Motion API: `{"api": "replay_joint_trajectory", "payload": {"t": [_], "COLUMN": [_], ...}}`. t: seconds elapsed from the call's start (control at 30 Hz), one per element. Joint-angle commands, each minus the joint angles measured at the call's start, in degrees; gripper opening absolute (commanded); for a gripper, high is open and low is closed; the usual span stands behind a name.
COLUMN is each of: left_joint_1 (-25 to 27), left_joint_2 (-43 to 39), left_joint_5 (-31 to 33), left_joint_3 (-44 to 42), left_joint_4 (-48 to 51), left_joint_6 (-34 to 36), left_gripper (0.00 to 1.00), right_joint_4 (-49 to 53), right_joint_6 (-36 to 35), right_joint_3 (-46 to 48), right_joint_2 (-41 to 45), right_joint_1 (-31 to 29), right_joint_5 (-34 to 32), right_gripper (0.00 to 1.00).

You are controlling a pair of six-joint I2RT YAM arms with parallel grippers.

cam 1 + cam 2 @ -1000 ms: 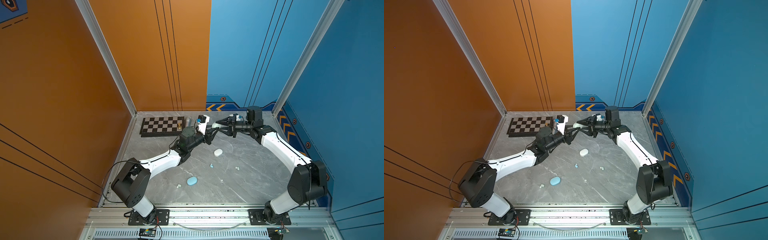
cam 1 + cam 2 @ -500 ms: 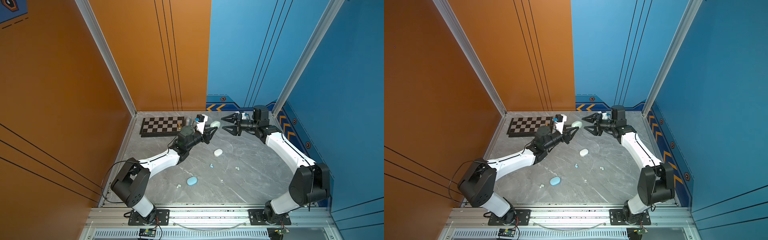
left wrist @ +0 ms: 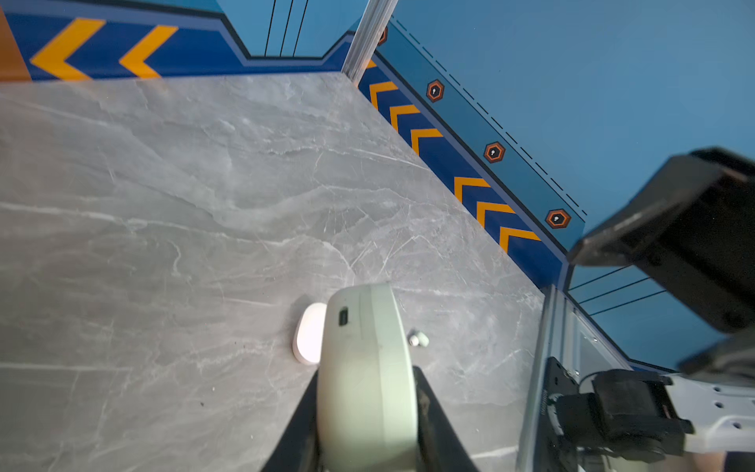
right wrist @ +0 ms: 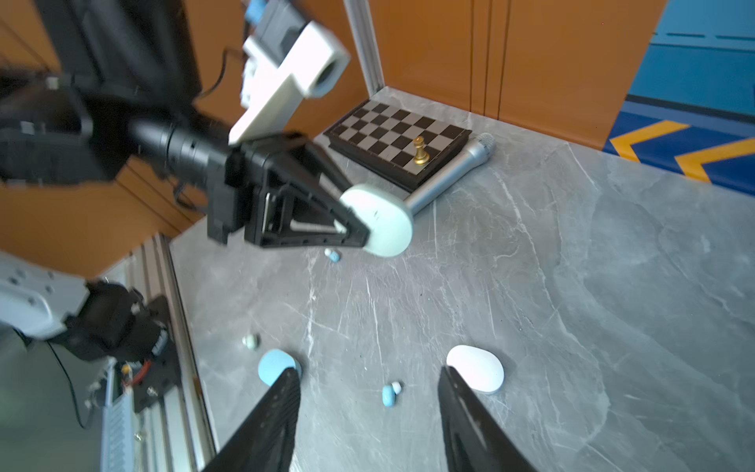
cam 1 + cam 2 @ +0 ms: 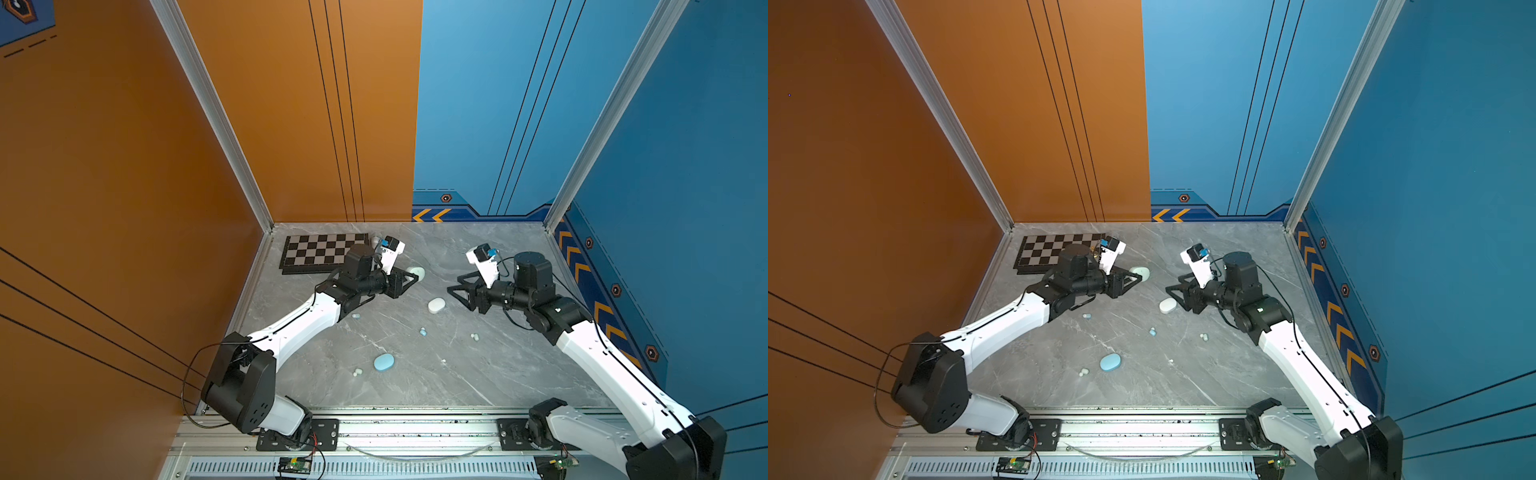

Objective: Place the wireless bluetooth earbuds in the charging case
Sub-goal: 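Bring the held green case between both grippers while the left gripper approaches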

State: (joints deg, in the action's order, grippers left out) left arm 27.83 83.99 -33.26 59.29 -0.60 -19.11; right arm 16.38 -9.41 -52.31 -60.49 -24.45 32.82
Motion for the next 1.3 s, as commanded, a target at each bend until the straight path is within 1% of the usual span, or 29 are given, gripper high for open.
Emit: {"api": "replay_joint_trajectory", "payload": {"t": [0.0,0.07,0.1,0.2,0.4,0.57,0.73,1.03,1.07,1.27], "left_joint_1": [-1.62,-2.22,-2.58,-3.0,-3.05,-3.14,-3.23,-3.24,-3.2,-2.88], "left_joint_2": [-2.95,-4.19,-4.96,-7.4,-10.82,-12.12,-12.15,-10.46,-10.51,-11.19], "left_joint_5": [-10.9,-13.61,-15.28,-18.05,-19.64,-19.75,-19.91,-21.46,-21.34,-20.8], "left_joint_3": [0.89,0.13,-1.84,-4.87,-7.35,-8.21,-8.13,-7.14,-7.19,-7.5], "left_joint_4": [15.53,18.39,19.23,20.02,20.2,20.2,20.21,20.22,20.24,20.2], "left_joint_6": [-4.3,-6.18,-7.13,-10.24,-13.76,-14.42,-14.13,-14.1,-14.02,-14.11], "left_gripper": [0.1,0.11,0.1,0.1,0.09,0.1,0.1,0.09,0.09,0.09], "right_joint_4": [1.23,2.18,2.17,2.08,1.78,0.27,-2.0,-3.23,-3.34,-5.12], "right_joint_6": [-25.09,-27.52,-28.93,-31.9,-31.72,-30.02,-28.95,-29.91,-30.14,-29.79], "right_joint_3": [1.24,0.75,0.77,0.06,-1.38,-1.14,-1.12,-2.26,-2.58,-4.1], "right_joint_2": [0.19,-0.6,-0.89,-1.95,-3.87,-4.93,-6.34,-9.65,-10.22,-13.51], "right_joint_1": [-4.31,-6.52,-7.48,-9.91,-11.91,-12.37,-13.13,-15.37,-16.87,-19.79], "right_joint_5": [-9.75,-10.82,-11.01,-11.28,-9.5,-7.7,-7.55,-7.96,-8.08,-8.07], "right_gripper": [0.62,0.62,0.63,0.63,0.65,0.65,0.65,0.65,0.66,0.66]}}
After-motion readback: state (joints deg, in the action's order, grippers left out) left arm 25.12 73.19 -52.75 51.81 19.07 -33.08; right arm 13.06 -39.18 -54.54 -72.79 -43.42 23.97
